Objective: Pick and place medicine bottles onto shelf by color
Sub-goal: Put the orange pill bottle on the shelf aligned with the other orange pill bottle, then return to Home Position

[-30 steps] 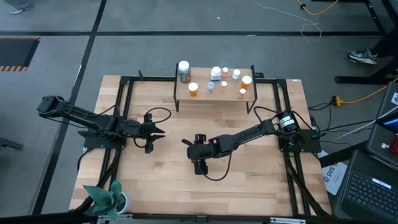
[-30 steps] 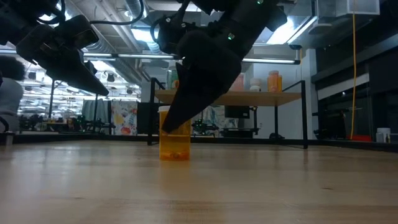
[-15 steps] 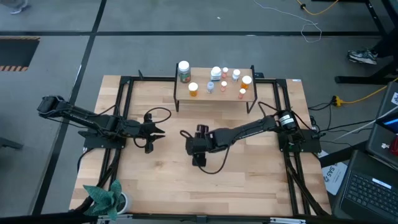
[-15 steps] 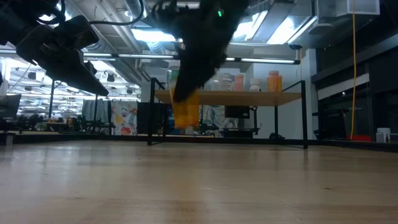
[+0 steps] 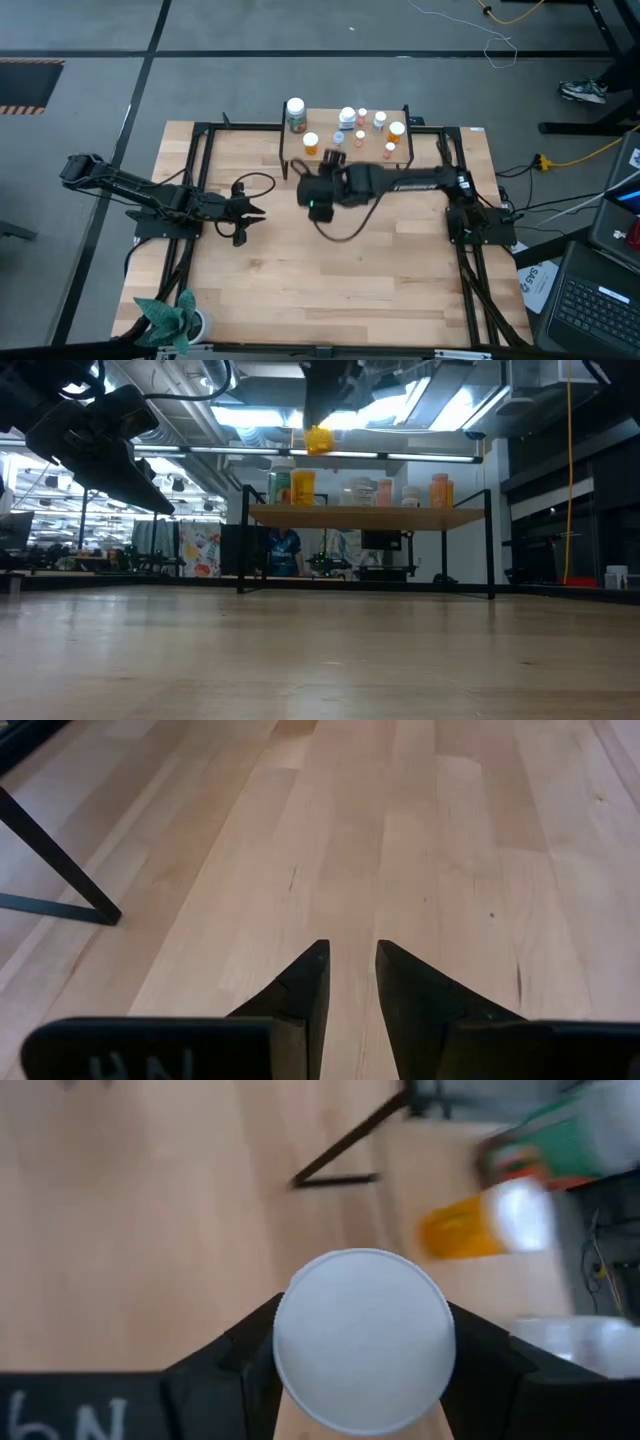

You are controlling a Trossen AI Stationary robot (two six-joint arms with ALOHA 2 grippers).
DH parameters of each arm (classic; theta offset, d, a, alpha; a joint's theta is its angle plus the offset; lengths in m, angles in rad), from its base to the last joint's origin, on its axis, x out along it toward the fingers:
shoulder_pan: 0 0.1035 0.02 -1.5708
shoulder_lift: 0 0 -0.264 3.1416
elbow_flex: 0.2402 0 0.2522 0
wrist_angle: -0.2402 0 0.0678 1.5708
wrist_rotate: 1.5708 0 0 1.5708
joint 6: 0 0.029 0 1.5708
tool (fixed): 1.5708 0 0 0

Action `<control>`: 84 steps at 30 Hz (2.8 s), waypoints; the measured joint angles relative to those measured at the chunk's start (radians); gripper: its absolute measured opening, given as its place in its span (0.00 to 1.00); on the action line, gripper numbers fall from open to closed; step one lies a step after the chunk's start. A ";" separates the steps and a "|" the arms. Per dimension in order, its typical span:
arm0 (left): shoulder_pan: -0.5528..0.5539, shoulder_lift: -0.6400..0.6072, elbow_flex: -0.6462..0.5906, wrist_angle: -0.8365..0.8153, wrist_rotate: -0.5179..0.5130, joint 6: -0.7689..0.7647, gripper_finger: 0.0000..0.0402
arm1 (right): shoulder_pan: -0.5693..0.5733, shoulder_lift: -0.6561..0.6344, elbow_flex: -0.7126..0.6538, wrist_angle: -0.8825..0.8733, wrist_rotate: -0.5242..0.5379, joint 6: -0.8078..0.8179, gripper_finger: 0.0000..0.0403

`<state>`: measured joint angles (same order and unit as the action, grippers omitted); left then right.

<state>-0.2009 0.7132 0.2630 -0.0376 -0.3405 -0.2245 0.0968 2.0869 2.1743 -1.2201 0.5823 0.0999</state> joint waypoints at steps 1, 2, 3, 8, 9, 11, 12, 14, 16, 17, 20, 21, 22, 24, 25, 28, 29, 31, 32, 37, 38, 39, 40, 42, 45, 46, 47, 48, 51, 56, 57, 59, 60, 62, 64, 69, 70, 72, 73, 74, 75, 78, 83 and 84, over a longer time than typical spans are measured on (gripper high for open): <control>0.000 0.000 0.000 0.000 0.000 0.000 0.20 | -0.015 0.000 0.031 -0.006 0.002 -0.009 0.51; 0.000 0.000 0.000 0.000 0.000 0.000 0.20 | -0.032 0.000 0.062 -0.007 0.010 -0.028 0.51; 0.000 0.000 0.000 0.000 0.000 0.000 0.20 | -0.049 0.000 0.094 -0.009 0.017 -0.046 0.51; 0.000 0.000 0.000 0.000 0.000 0.000 0.20 | -0.158 -0.018 0.172 0.051 0.037 -0.158 0.50; 0.000 0.000 0.000 0.000 0.000 0.000 0.20 | -0.187 -0.030 0.161 0.085 0.021 -0.181 0.50; 0.000 0.000 0.000 0.000 -0.006 0.000 0.20 | -0.248 -0.035 0.160 0.139 -0.048 -0.207 0.51; 0.000 0.000 0.000 -0.002 -0.013 0.000 0.20 | -0.278 -0.035 0.160 0.160 -0.096 -0.210 0.51; 0.000 0.000 0.000 -0.004 -0.022 0.000 0.20 | -0.339 -0.029 0.159 0.171 -0.175 -0.210 0.51; 0.000 0.000 0.000 -0.008 -0.023 0.000 0.20 | -0.396 -0.014 0.159 0.182 -0.227 -0.203 0.51; 0.000 0.000 0.000 -0.010 -0.023 0.000 0.20 | -0.423 -0.003 0.159 0.177 -0.250 -0.192 0.51; 0.000 0.000 0.000 -0.018 -0.023 0.000 0.20 | -0.489 0.029 0.158 0.180 -0.351 -0.158 0.51; 0.000 0.000 0.000 -0.022 -0.023 0.000 0.20 | -0.507 0.038 0.158 0.184 -0.386 -0.155 0.51; 0.000 0.000 0.000 -0.026 -0.023 0.000 0.20 | -0.521 0.049 0.158 0.186 -0.411 -0.154 0.51; 0.000 0.000 0.000 -0.030 -0.023 0.000 0.20 | -0.539 0.070 0.158 0.186 -0.427 -0.154 0.51; 0.000 0.000 0.000 -0.034 -0.023 0.000 0.20 | -0.546 0.080 0.158 0.186 -0.428 -0.155 0.51; 0.000 0.000 0.000 -0.039 -0.023 -0.001 0.20 | -0.563 0.106 0.158 0.190 -0.482 -0.156 0.51; 0.000 0.000 0.000 -0.039 -0.023 -0.001 0.20 | -0.567 0.114 0.158 0.192 -0.500 -0.157 0.51; 0.000 0.000 0.000 -0.040 -0.023 -0.002 0.20 | -0.575 0.123 0.157 0.195 -0.505 -0.156 0.52; 0.000 0.000 0.000 -0.040 -0.023 -0.002 0.20 | -0.579 0.126 0.157 0.196 -0.503 -0.155 0.52; 0.000 0.000 0.000 -0.041 -0.022 -0.003 0.20 | -0.602 0.129 0.157 0.208 -0.500 -0.148 0.52; 0.000 0.000 0.000 -0.041 -0.022 -0.004 0.20 | -0.605 0.129 0.157 0.208 -0.505 -0.138 0.52; 0.000 0.000 0.000 -0.041 -0.022 -0.004 0.20 | -0.608 0.129 0.157 0.208 -0.515 -0.130 0.52; 0.000 0.000 0.000 -0.041 -0.022 -0.004 0.20 | -0.612 0.129 0.157 0.208 -0.528 -0.125 0.52; 0.000 0.000 0.000 -0.041 -0.022 -0.004 0.20 | -0.614 0.129 0.157 0.207 -0.548 -0.119 0.52; 0.000 0.000 0.000 -0.041 -0.022 -0.004 0.20 | -0.612 0.129 0.157 0.207 -0.558 -0.120 0.54; 0.000 0.000 0.000 -0.041 -0.022 -0.004 0.20 | -0.611 0.129 0.157 0.207 -0.558 -0.123 0.55; 0.000 0.000 0.000 -0.041 -0.022 -0.004 0.20 | -0.610 0.129 0.157 0.207 -0.559 -0.128 0.56; 0.000 0.000 0.000 -0.041 -0.022 -0.004 0.20 | -0.610 0.129 0.157 0.207 -0.558 -0.132 0.56; 0.000 0.000 0.000 -0.041 -0.022 -0.004 0.20 | -0.610 0.129 0.157 0.207 -0.558 -0.160 0.57; 0.000 0.000 0.000 -0.041 -0.022 -0.004 0.20 | -0.610 0.129 0.157 0.207 -0.558 -0.182 0.57; 0.000 0.000 0.000 -0.041 -0.022 -0.004 0.20 | -0.610 0.129 0.157 0.207 -0.558 -0.179 0.57; 0.000 0.000 0.000 -0.041 -0.022 -0.004 0.20 | -0.610 0.129 0.157 0.208 -0.558 -0.155 0.57; 0.000 0.000 0.000 -0.041 -0.022 -0.003 0.20 | -0.610 0.129 0.157 0.207 -0.559 -0.149 0.57; 0.000 0.000 0.000 -0.041 -0.021 -0.003 0.20 | -0.610 0.129 0.157 0.207 -0.559 -0.133 0.57; 0.000 0.000 0.000 -0.041 -0.021 -0.003 0.20 | -0.610 0.129 0.157 0.202 -0.559 -0.131 0.58; 0.000 0.000 0.000 -0.042 -0.022 -0.002 0.20 | -0.610 0.129 0.157 0.203 -0.558 -0.131 0.63; 0.000 0.000 0.000 -0.041 -0.021 -0.001 0.20 | -0.610 0.129 0.157 0.204 -0.558 -0.131 0.66; 0.000 0.000 0.000 -0.042 -0.021 -0.001 0.20 | -0.610 0.129 0.157 0.207 -0.558 -0.131 0.71; 0.000 0.000 0.000 -0.042 -0.021 -0.001 0.20 | -0.610 0.129 0.157 0.207 -0.558 -0.131 0.73; 0.000 0.000 0.000 -0.042 -0.021 -0.001 0.20 | -0.610 0.129 0.157 0.209 -0.558 -0.132 0.76; 0.000 0.000 0.000 -0.043 -0.022 -0.001 0.20 | -0.610 0.129 0.157 0.213 -0.558 -0.134 0.78; 0.000 0.000 0.000 -0.047 -0.021 -0.001 0.20 | -0.610 0.129 0.157 0.241 -0.558 -0.115 0.81; 0.000 0.000 0.000 -0.050 -0.022 -0.002 0.20 | -0.610 0.115 0.182 0.249 -0.480 -0.067 0.81; 0.000 0.000 0.000 -0.050 -0.021 -0.002 0.20 | -0.611 0.100 0.181 0.248 -0.464 -0.053 0.81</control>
<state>-0.2012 0.7132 0.2634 -0.0880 -0.3618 -0.2260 -0.5143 2.1867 2.3549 -0.9718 0.1182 0.0470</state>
